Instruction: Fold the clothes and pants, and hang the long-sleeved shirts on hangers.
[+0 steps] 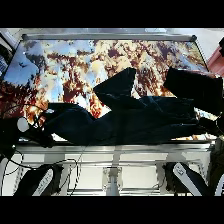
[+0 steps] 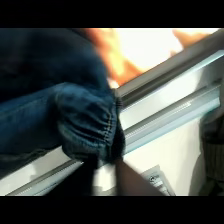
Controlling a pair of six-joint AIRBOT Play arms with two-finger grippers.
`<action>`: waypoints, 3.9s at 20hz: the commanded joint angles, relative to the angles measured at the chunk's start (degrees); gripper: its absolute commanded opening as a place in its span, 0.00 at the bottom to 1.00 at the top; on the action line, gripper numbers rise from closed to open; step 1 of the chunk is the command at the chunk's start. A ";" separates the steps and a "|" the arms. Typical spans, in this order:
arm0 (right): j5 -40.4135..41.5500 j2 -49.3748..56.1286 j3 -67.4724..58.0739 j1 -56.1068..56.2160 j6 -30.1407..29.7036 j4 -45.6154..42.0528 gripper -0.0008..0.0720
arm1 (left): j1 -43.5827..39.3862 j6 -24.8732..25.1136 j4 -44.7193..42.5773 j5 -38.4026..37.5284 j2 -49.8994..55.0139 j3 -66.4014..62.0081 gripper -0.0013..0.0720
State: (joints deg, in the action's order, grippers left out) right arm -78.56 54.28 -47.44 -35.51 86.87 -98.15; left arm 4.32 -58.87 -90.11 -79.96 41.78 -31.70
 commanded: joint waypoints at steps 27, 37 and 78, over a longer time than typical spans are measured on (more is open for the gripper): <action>2.21 -1.97 -22.25 8.41 -5.27 18.36 0.96 | -12.37 -29.51 31.58 8.74 71.60 -76.85 0.67; 3.26 -1.97 -22.25 8.41 -5.35 19.08 0.96 | -11.87 -29.44 38.60 9.99 77.64 -77.02 0.65; -1.44 -1.97 -22.25 8.41 -7.10 31.56 0.96 | -9.40 -23.91 -2.91 -19.54 38.66 -59.34 0.77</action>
State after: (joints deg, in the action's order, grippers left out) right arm -79.90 52.29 -69.69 -27.14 80.14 -66.48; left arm -7.11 -84.14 -93.32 -100.53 83.66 -91.98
